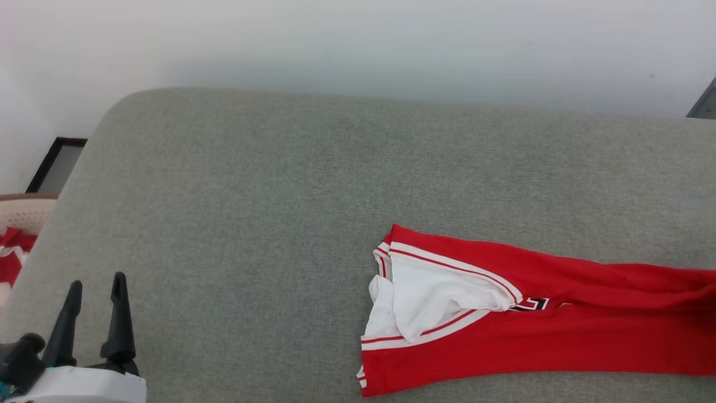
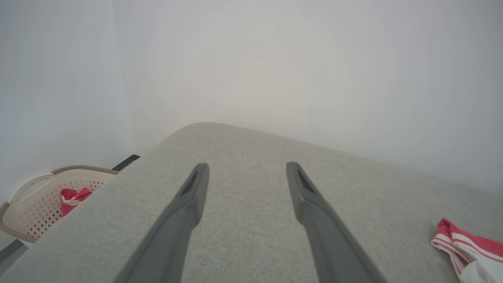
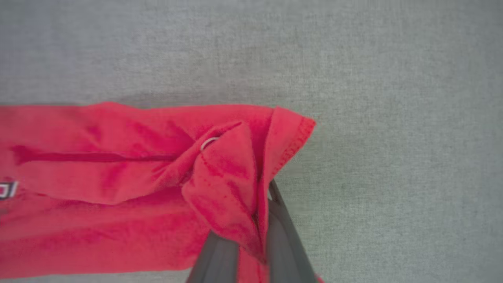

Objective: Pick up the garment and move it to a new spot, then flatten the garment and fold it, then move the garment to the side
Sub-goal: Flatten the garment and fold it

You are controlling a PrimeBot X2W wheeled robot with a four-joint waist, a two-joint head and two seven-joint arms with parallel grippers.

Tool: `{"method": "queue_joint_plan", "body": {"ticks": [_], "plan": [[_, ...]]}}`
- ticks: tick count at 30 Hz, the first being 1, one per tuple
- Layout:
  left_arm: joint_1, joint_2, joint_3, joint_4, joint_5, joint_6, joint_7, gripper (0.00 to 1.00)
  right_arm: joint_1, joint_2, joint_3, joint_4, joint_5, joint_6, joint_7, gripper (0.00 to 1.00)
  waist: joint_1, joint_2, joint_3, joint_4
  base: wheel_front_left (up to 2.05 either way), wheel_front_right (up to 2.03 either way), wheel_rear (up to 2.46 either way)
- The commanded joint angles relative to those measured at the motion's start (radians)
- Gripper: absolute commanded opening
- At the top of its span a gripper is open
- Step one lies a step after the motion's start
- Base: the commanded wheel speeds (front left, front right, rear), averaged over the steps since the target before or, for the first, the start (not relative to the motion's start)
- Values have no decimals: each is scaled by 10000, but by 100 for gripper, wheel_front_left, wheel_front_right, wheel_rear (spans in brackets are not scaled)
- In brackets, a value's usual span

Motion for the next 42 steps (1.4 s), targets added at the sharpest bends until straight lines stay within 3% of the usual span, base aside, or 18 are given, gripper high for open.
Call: {"method": "queue_joint_plan", "body": {"ticks": [1, 8, 14, 19, 29, 41, 42], "plan": [[207, 9, 42, 26, -18, -32, -2, 100, 98, 61, 251, -321, 346, -20, 121, 0, 0, 0, -120, -102, 0, 0, 0], [400, -24, 47, 4, -106, -38, -2, 100, 651, 138, 1130, -2302, 1679, -19, 658, 0, 0, 0, -354, -235, 0, 0, 0], [487, -53, -17, 10, -160, -39, -2, 100, 895, 799, 1876, -4138, 2432, -19, 997, 0, 0, 0, -437, -179, 0, 0, 0], [263, -45, -265, 95, -224, -39, -2, 100, 512, 1569, 2565, -4677, 2443, -19, 878, 0, 0, 0, -392, 105, 0, 0, 0], [-188, -21, -831, 357, -409, -33, -2, 100, -680, 2997, 4238, -3413, 2136, -19, 160, 0, 0, 0, -141, 846, 0, 0, 0], [-690, -153, -1280, 705, -560, -34, -1, 100, -1968, 4100, 5756, -218, 1762, -19, -1099, 0, 0, 0, 85, 1497, 0, 0, 0], [-715, -158, -1291, 732, -576, -32, -1, 100, -2042, 4170, 5836, 37, 1780, -19, -1202, 6, 0, 0, 88, 1522, 0, 0, 0]]}}
